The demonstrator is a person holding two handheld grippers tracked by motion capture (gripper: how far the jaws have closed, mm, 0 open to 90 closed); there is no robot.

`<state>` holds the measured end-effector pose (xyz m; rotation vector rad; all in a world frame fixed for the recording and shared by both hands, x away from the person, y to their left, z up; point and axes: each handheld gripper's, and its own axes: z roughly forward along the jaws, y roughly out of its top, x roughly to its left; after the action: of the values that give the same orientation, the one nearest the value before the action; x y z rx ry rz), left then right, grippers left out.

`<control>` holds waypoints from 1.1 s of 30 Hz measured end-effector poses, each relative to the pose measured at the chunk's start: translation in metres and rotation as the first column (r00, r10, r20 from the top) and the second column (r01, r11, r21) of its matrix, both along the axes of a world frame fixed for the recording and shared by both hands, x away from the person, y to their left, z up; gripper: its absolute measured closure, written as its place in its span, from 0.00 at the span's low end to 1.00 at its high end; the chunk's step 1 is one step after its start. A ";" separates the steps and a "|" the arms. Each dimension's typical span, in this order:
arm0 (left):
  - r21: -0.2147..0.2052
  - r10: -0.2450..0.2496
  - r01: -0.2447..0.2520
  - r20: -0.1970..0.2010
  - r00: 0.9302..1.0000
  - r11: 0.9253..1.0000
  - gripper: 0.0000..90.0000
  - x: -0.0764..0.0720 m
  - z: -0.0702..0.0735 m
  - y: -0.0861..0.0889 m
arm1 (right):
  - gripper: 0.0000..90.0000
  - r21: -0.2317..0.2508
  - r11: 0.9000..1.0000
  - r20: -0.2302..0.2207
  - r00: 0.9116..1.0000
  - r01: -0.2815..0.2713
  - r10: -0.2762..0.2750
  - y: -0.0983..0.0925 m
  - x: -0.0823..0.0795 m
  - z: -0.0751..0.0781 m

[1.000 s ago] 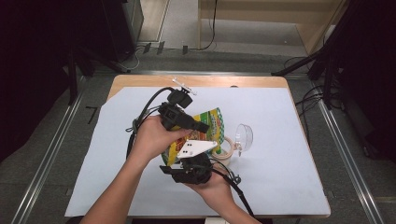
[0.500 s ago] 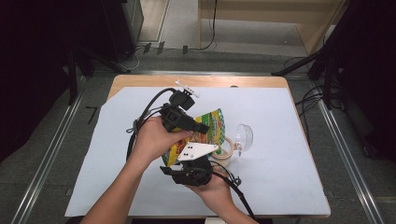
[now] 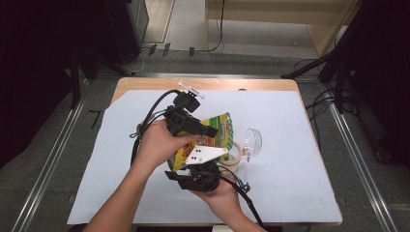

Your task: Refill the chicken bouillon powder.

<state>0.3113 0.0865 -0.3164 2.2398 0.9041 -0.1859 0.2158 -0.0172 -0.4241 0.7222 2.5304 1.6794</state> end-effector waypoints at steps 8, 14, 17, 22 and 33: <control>0.023 -0.003 0.004 -0.015 1.000 1.000 0.86 -0.002 0.000 -0.002 | 0.76 -0.012 1.000 0.006 1.000 0.001 -0.001 0.003 -0.001 -0.005; 0.020 -0.001 0.001 0.001 1.000 1.000 0.85 -0.004 0.002 -0.003 | 0.76 -0.006 1.000 -0.010 1.000 0.009 -0.009 0.001 0.002 -0.005; 0.021 -0.003 0.003 0.001 1.000 1.000 0.84 -0.003 0.001 -0.002 | 0.76 -0.005 1.000 -0.014 1.000 0.006 -0.006 0.000 0.002 -0.005; 0.023 0.002 -0.002 0.002 1.000 1.000 0.83 -0.003 0.000 -0.003 | 0.76 -0.002 1.000 -0.030 1.000 0.003 -0.003 0.000 0.003 -0.005; 0.021 0.000 0.000 -0.001 1.000 1.000 0.83 -0.002 -0.001 -0.002 | 0.76 -0.003 1.000 -0.028 1.000 -0.001 0.001 0.000 0.003 -0.005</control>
<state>0.3098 0.0845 -0.3171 2.2592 0.9104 -0.1787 0.2187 -0.0169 -0.4294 0.7503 2.5514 1.6776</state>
